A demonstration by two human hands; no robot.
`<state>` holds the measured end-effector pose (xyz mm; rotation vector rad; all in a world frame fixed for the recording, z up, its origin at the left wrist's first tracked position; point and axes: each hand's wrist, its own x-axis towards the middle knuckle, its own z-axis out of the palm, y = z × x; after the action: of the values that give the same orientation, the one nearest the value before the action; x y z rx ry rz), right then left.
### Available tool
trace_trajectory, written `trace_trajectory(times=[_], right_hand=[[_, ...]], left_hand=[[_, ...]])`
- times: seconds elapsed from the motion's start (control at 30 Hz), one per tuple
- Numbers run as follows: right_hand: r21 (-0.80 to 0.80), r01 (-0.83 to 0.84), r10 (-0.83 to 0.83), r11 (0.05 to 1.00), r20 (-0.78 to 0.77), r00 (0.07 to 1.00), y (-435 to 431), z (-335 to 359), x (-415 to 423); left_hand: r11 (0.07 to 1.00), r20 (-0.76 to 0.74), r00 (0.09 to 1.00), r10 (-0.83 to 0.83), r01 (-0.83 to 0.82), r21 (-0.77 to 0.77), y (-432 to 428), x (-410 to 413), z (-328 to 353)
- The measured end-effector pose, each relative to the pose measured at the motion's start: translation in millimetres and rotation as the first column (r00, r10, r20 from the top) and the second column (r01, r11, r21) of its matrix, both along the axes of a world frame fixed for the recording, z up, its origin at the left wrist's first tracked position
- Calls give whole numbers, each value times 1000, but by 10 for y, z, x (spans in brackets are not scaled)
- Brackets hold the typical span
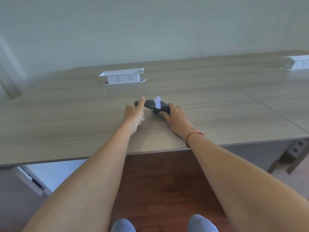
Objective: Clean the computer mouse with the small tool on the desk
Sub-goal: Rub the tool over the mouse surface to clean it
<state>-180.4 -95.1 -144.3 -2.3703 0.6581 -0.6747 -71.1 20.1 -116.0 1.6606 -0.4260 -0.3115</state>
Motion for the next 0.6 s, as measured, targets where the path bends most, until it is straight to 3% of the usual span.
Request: trace_trajectory(times=[0.07,0.13,0.23,0.33,0.4,0.5,0.53,0.6], right_hand=[[0,-3,3,1000,-2,1000,-2,-7,4],[-3,-2,2,1000,-8,1000,-1,-11,9],[-21,-3,3,1000,0,1000,4,-17,25],[-39,-19,20,999,3,1000,10,-10,12],[-56,-32,32,998,-4,999,14,-2,-11],[-98,-46,45,994,-9,999,14,4,-30],[-101,-46,45,994,-11,999,14,5,-29],[-109,-49,47,993,-20,999,15,10,-16]], left_hand=[[988,4,988,152,-152,20,58,37,-32],[979,2,980,199,-199,-41,108,68,-16],[984,-48,999,-20,11,-177,46,-38,126],[988,-17,992,-126,124,-94,-95,-201,123],[999,43,999,17,-15,-37,-113,-225,39],[953,183,936,301,-304,-12,-22,-94,-22],[957,175,941,290,-290,-28,17,-41,-27],[993,67,993,101,-96,-76,67,-22,-8]])
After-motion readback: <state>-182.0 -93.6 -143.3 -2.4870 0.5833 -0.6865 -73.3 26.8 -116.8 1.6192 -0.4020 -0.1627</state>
